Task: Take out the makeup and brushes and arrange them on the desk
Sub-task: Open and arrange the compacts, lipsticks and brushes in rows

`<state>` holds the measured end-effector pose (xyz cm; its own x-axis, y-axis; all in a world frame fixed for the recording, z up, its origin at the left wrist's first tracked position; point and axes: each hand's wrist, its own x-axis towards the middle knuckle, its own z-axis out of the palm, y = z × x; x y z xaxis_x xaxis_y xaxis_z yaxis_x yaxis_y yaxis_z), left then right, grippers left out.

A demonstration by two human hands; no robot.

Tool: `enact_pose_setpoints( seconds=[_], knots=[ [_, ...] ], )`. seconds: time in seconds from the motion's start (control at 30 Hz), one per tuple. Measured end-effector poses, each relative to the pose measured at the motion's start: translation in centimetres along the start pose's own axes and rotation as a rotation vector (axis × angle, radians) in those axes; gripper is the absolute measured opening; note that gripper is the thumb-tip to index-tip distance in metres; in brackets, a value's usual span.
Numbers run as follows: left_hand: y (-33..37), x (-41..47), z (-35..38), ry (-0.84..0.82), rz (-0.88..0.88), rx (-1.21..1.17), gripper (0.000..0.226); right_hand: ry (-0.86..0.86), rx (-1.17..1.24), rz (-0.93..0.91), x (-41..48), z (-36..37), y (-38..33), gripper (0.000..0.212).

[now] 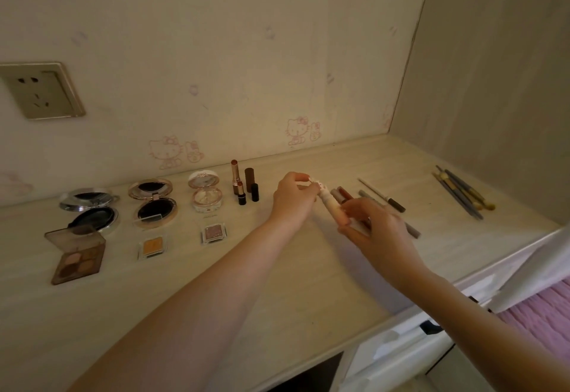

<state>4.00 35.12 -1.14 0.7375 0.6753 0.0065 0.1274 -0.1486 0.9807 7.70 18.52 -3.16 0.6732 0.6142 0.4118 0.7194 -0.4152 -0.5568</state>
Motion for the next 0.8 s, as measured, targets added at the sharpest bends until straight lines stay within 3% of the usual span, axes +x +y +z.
enact_pose_setpoints(
  seconds=[0.17, 0.27, 0.43, 0.63, 0.8],
  knots=[
    [0.5, -1.9, -2.3, -0.006, -0.094, -0.364, 0.025, 0.0, 0.114, 0.071, -0.4, 0.8, -2.2, 0.028],
    [0.3, -3.1, -3.7, 0.001, -0.113, -0.465, 0.031, 0.005, 0.141, 0.072, -0.6, 1.5, -3.5, 0.025],
    [-0.6, -4.9, -5.7, -0.026, -0.096, -0.456, 0.024, 0.001, 0.178, 0.037, -0.9, 2.9, -5.6, 0.021],
    [-1.5, -6.4, -8.3, -0.099, 0.004, -0.315, 0.063, 0.012, 0.257, 0.052, -1.7, 4.9, -7.4, 0.021],
    [-1.5, -7.3, -11.9, -0.029, 0.024, -0.284, 0.064, -0.103, 0.244, 0.072, -2.4, 6.8, -9.4, 0.013]
  ],
)
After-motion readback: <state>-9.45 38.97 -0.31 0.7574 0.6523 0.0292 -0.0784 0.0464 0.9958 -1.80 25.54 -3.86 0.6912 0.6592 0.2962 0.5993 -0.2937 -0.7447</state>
